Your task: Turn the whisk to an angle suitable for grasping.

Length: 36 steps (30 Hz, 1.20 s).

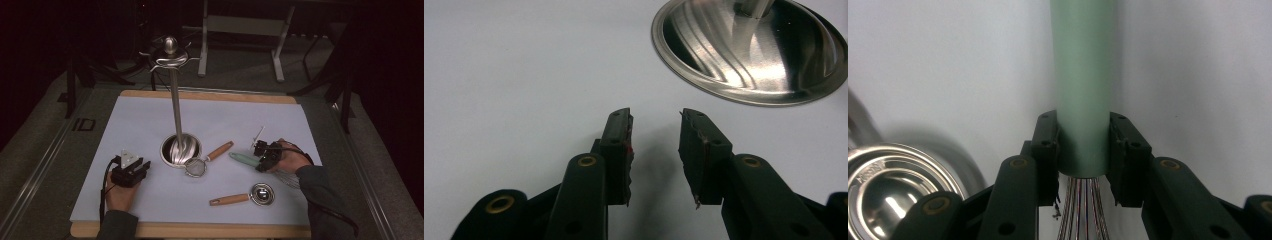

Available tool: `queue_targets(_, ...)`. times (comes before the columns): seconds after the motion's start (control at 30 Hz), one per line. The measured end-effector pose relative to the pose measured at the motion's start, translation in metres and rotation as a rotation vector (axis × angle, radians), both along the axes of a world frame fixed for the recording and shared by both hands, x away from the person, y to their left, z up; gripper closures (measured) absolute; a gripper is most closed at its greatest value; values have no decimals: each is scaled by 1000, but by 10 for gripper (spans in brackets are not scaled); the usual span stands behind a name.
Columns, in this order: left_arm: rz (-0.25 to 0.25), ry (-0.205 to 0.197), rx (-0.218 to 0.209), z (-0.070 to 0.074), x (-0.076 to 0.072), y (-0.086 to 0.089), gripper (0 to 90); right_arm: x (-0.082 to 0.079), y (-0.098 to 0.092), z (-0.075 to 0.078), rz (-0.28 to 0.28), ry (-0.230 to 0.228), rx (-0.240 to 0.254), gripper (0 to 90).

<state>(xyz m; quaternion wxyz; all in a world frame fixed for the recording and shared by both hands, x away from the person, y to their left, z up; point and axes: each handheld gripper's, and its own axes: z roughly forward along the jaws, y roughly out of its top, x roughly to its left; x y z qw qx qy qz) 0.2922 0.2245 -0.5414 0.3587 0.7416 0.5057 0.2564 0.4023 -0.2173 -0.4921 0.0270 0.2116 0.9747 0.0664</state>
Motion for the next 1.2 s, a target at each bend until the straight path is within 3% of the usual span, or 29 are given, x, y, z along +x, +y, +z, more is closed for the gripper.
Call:
queue_targets(0.37,2,0,1,0,0,0,654,-17,-6,10,-18,-147,103,690)
queue_targets(0.53,3,1,2,0,0,0,654,-20,-7,14,-25,-159,128,690)
queue_targets(0.83,3,1,1,0,0,0,654,-27,-1,33,-22,-252,193,691)
queue_targets(1.2,2,0,2,0,0,0,654,-34,11,48,3,-317,231,692)
